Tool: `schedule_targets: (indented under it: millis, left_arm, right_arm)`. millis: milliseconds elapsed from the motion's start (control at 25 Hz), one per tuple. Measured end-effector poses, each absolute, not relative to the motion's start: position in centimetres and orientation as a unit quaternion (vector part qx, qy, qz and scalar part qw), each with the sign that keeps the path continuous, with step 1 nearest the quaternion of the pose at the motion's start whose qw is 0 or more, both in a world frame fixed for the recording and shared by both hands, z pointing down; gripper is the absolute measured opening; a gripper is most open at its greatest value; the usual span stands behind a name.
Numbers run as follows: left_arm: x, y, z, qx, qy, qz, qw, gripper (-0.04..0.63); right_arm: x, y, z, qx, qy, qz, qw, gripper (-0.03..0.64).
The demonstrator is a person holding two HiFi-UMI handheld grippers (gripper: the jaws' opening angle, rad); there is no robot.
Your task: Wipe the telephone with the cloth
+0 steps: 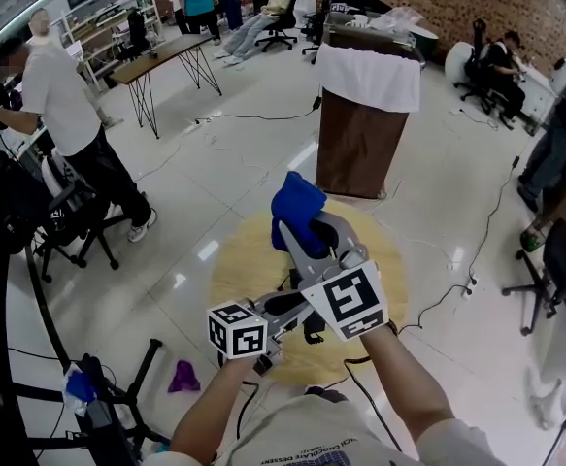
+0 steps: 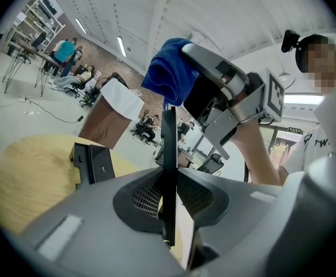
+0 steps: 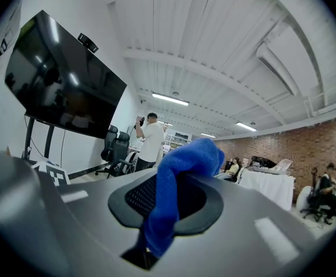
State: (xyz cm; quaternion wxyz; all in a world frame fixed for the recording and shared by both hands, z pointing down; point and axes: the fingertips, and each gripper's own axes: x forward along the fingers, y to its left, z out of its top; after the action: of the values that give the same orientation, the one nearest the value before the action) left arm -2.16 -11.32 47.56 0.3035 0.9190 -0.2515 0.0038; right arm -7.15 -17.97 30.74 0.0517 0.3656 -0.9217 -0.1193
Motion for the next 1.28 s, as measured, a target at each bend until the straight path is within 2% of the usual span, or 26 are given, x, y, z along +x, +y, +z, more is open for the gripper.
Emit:
schedule_targets:
  millis: [1280]
  left_arm:
    - [-4.4, -11.1, 46.7, 0.913, -0.261, -0.037, 0.312, 0.061]
  right_arm:
    - [-1.7, -19.5, 33.2, 0.424, -0.898, -0.098, 0.071, 0.062]
